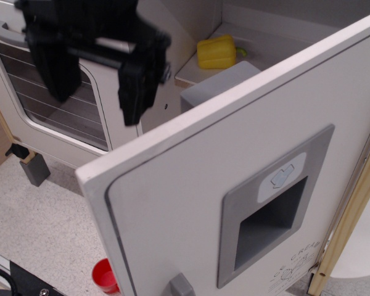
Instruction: Close fridge
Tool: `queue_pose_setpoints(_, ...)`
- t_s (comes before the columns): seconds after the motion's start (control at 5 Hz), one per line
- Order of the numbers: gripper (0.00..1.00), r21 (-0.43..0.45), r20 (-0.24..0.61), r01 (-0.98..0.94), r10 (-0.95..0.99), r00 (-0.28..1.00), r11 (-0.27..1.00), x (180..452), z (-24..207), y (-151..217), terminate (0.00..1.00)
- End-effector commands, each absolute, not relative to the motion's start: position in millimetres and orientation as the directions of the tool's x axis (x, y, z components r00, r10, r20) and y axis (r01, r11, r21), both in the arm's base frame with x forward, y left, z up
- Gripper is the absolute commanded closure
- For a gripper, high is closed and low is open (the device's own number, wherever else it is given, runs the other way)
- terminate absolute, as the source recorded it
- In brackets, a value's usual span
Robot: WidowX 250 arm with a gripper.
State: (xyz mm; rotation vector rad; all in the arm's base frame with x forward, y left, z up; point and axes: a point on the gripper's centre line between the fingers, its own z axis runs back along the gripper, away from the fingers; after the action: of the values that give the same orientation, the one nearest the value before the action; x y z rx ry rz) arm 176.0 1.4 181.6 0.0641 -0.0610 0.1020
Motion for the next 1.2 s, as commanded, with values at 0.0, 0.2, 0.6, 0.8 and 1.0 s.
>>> queue_pose_setpoints(0.0, 0.00, 0.008, 0.108, 0.084, -0.085, 0.990, 0.996, 172.3, 226.9, -21.1, 0.00)
queue_pose_setpoints(0.2, 0.00, -0.012, 0.123, 0.176, -0.174, 0.977, 0.984, 161.2, 234.0, -34.0, 0.00)
queue_pose_setpoints(0.6, 0.00, -0.054, 0.143, 0.238, -0.228, 0.963, 0.970, 145.2, 238.4, -50.8, 0.00)
queue_pose_setpoints(0.8, 0.00, -0.009, 0.125, 0.238, -0.235, 0.964, 0.971, 140.5, 220.4, -60.4, 0.00)
queue_pose_setpoints(1.0, 0.00, 0.027, 0.116, 0.238, -0.240, 0.964, 0.971, 138.4, 208.5, -66.5, 0.00)
